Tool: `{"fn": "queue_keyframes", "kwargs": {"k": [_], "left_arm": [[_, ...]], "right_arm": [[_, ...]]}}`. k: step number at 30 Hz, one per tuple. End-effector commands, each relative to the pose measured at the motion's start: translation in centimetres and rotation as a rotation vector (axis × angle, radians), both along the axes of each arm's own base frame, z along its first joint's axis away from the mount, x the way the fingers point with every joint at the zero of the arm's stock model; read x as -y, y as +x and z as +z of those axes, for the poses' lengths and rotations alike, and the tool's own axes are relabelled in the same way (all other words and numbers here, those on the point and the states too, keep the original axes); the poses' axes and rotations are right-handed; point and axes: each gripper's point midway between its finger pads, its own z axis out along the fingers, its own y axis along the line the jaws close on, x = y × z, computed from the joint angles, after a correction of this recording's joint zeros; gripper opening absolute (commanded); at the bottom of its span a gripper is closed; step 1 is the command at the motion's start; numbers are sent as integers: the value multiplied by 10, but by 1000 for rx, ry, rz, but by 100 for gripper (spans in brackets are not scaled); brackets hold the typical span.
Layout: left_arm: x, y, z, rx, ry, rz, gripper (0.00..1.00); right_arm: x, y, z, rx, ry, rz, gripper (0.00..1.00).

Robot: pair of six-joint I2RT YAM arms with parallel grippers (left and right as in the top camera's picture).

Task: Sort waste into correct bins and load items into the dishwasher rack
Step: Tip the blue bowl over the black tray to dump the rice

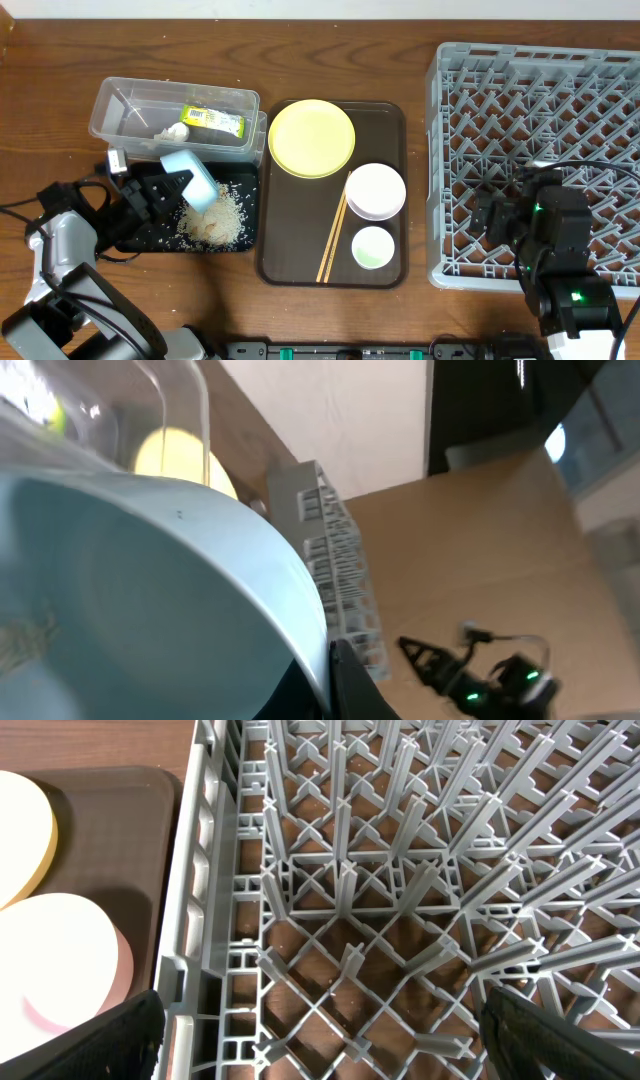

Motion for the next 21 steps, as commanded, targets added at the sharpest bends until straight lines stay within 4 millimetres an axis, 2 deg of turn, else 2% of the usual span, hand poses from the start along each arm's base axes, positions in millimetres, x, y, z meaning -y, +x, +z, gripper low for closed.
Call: {"fn": "queue_keyframes", "kwargs": {"k": [1, 3, 9, 11, 15, 18, 19, 21], "left_arm": [[-1, 0, 0, 79, 50, -3, 6], [-1, 0, 3, 45, -1, 2, 6], [-2, 1, 3, -390, -358, 41, 6], [-2, 1, 3, -441, -401, 46, 6], [-5, 4, 3, -385, -356, 44, 6], [-8, 8, 3, -226, -221, 33, 6], [-9, 9, 1, -178, -166, 32, 6], [-10, 9, -12, -191, -81, 43, 6]], "right_arm": [[0, 2, 9, 20, -11, 1, 99], [0, 2, 9, 20, -11, 1, 99], [0, 2, 9, 18, -12, 1, 99], [0, 2, 9, 18, -12, 1, 99], [0, 1, 8, 14, -12, 1, 99], [0, 1, 8, 14, -12, 1, 99], [0, 1, 8, 14, -12, 1, 99], [0, 1, 8, 14, -12, 1, 99]]}}
